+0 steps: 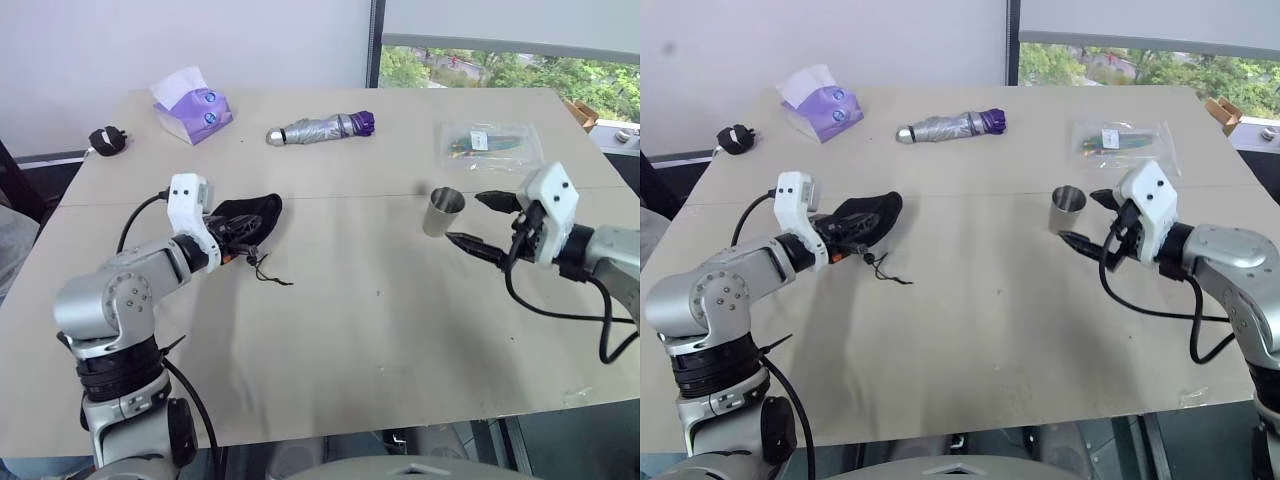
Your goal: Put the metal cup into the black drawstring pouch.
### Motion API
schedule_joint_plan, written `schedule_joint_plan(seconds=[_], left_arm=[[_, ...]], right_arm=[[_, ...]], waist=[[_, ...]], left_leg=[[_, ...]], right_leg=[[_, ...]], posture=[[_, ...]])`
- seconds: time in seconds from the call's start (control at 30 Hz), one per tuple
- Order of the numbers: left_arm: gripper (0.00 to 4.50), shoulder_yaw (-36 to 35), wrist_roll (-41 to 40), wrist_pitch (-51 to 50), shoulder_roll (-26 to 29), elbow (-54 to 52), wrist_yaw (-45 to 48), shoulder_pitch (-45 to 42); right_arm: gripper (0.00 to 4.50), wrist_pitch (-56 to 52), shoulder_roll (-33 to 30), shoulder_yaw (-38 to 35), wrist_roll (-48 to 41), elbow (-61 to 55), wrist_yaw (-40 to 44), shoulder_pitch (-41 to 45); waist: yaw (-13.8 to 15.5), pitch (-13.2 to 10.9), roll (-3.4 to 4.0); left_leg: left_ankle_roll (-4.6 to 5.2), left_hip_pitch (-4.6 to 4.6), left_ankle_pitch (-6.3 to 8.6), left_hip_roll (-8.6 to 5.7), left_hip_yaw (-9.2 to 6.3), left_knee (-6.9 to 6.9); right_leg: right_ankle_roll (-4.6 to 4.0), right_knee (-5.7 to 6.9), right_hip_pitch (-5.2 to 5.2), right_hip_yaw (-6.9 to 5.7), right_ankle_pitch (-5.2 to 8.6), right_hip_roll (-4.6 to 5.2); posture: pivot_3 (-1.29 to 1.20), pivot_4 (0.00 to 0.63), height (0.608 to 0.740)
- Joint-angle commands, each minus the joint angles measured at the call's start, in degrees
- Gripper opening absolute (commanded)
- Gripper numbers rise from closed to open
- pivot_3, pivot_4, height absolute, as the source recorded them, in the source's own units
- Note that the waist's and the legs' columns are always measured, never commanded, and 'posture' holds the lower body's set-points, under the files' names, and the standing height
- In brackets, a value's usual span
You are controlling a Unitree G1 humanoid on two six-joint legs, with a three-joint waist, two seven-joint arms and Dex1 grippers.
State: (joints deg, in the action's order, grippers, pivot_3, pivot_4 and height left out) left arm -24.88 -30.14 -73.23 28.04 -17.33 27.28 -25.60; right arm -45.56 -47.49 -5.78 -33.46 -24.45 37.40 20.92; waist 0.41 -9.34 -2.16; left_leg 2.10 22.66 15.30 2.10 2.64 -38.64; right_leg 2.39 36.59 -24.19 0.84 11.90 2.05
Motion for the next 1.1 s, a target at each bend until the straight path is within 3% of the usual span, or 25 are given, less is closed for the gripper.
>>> schedule_joint_plan(seconds=[0.03,0.13,0.37,0.63,0.73,0.87,0.9,0.97,1.0,1.1], left_arm=[[0.04,-1.1,-4.4,-2.3,-0.9,-3.7,-0.2,-0.7],[0.04,-1.0,-5.8,-2.9,-2.1,-5.2,-1.7,-0.3],[0.04,7.4,-2.9,4.4,-1.0,-10.7,-3.4,3.9],[0.04,8.0,-3.1,5.3,-2.7,-15.6,-7.9,5.3],[0.0,7.7,-3.5,5.3,-2.7,-16.4,-8.6,5.8],[0.0,5.9,-5.1,6.5,-3.2,-15.6,-7.8,6.3],[0.0,5.8,-5.4,7.5,-3.1,-15.2,-7.1,6.4],[0.0,4.1,-7.5,9.4,-4.5,-13.9,-5.7,6.2],[0.0,3.5,-8.4,10.4,-4.8,-13.3,-5.0,6.2],[0.0,3.0,-10.2,8.7,-3.9,-11.5,-5.0,5.6]], right_arm=[[4.5,-5.2,-0.1,1.1,0.9,6.5,-1.1,7.0],[4.5,-8.2,0.5,3.3,1.7,14.9,0.2,14.2],[4.5,-12.0,5.5,11.4,8.4,39.3,2.9,33.6],[4.5,-5.4,7.0,23.3,19.3,54.1,12.9,40.9],[3.7,-0.7,7.7,25.5,23.5,58.6,14.6,42.1],[1.75,3.5,8.4,24.7,25.5,59.8,17.0,42.4],[1.05,4.2,8.2,24.1,25.5,58.6,17.8,41.7],[0.27,4.1,7.6,22.2,24.4,55.3,19.0,39.8],[0.02,3.7,7.5,21.4,24.0,54.0,19.3,39.1],[0.02,-1.5,7.7,15.6,19.4,46.7,19.1,35.1]], waist=[[-0.1,0.0,0.0],[-0.3,0.0,0.0],[-1.2,0.0,0.03],[-1.0,0.0,0.04],[-1.1,0.0,0.05],[-1.1,0.0,0.07],[-1.1,0.0,0.07],[-1.1,0.0,0.08],[-1.1,0.0,0.08],[-0.9,0.0,0.07]], left_leg=[[0.0,0.0,0.0,0.0,-0.02,0.0],[0.0,0.01,0.0,0.01,-0.02,0.01],[0.0,0.07,0.0,0.01,0.08,0.05],[-0.02,0.17,0.0,0.0,0.03,0.21],[-0.02,0.19,0.0,0.0,0.04,0.22],[-0.05,0.16,-0.01,0.0,0.02,0.22],[-0.05,0.16,-0.01,0.0,0.0,0.22],[-0.09,0.16,-0.04,0.01,-0.01,0.23],[-0.1,0.14,-0.04,0.01,0.0,0.23],[-0.05,0.11,-0.02,0.0,-0.01,0.22]], right_leg=[[0.0,0.01,0.0,0.01,0.0,-0.02],[0.0,0.01,-0.01,0.03,0.0,-0.04],[-0.01,-0.07,-0.04,0.13,-0.01,-0.01],[-0.01,-0.28,-0.05,0.04,-0.02,0.08],[-0.01,-0.31,-0.06,0.04,-0.02,0.11],[-0.01,-0.27,-0.06,0.03,-0.02,0.11],[-0.01,-0.27,-0.06,0.02,-0.03,0.1],[-0.01,-0.26,-0.07,0.01,-0.02,0.11],[-0.02,-0.26,-0.06,0.01,-0.03,0.11],[-0.03,-0.21,-0.04,0.0,-0.03,0.18]], posture=[[0.0,0.15,0.74],[0.0,0.15,0.74],[0.0,0.15,0.74],[0.0,0.15,0.74],[0.0,0.15,0.74],[0.0,0.15,0.74],[0.0,0.15,0.74],[0.0,0.15,0.74],[0.0,0.15,0.74],[0.0,0.15,0.74]])
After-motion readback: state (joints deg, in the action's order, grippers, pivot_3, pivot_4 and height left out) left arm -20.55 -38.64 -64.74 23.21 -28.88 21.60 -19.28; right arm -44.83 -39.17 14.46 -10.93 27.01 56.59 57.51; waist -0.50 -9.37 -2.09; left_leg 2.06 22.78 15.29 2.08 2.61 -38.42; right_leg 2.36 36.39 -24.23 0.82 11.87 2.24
